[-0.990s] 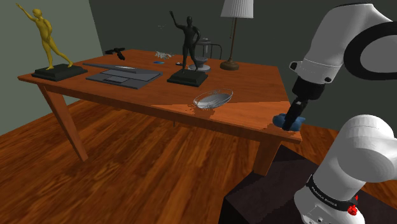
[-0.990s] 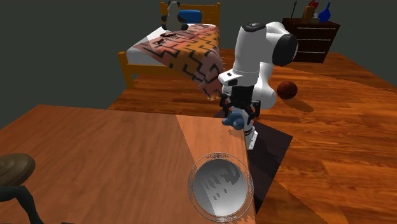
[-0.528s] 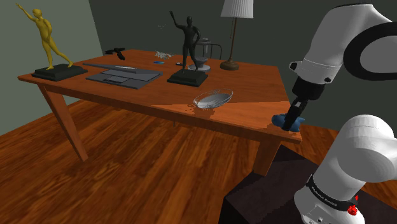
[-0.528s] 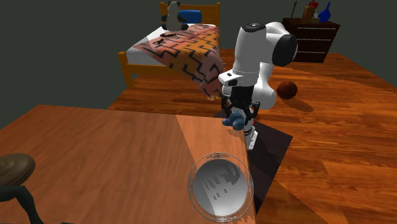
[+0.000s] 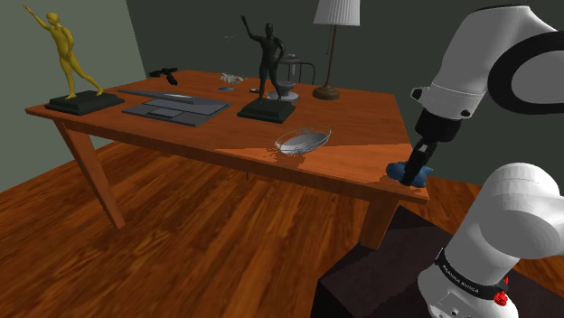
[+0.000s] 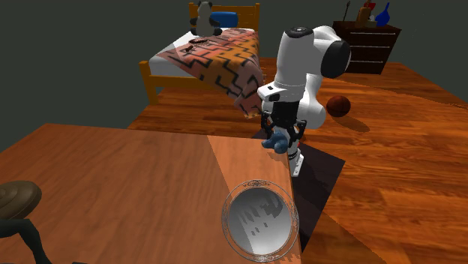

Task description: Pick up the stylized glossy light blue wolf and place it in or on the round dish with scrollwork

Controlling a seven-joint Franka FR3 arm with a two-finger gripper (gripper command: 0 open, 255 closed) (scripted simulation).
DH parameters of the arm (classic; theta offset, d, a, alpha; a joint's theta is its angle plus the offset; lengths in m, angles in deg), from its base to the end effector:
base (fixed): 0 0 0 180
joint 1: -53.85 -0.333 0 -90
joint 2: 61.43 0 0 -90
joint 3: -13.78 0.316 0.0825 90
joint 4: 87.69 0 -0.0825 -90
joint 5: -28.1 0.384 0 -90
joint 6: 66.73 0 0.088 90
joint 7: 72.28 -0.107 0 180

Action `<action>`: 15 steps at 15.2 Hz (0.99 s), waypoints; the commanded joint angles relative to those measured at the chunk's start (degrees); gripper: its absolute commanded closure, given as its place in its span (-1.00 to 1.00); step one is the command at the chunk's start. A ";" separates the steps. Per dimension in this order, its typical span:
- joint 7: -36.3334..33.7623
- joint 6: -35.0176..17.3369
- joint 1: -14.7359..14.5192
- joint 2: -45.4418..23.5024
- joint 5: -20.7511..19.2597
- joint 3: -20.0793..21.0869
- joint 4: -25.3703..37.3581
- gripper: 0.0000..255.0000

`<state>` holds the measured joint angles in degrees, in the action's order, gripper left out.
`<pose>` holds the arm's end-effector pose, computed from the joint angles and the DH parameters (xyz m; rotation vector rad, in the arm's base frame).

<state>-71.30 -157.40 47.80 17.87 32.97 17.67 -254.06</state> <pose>0.1753 0.0393 0.4729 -3.1112 -0.2167 -0.0956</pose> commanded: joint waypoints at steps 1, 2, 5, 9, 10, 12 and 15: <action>0.00 0.50 0.05 -0.37 -0.07 -0.07 0.87 1.00; 0.00 1.00 0.10 -0.75 -0.14 -0.13 1.75 1.00; -0.01 2.51 0.23 -1.90 -0.32 -0.31 4.42 1.00; -0.04 4.51 0.38 -3.52 -0.54 -0.53 8.04 1.00; -0.05 5.00 0.41 -3.93 -0.59 -0.58 8.94 1.00; -0.07 6.00 0.47 -4.77 -0.68 -0.67 10.78 1.00; -0.10 7.49 0.55 -6.07 -0.82 -0.81 13.57 1.00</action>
<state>-71.54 -150.59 48.26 12.13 32.38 17.11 -241.49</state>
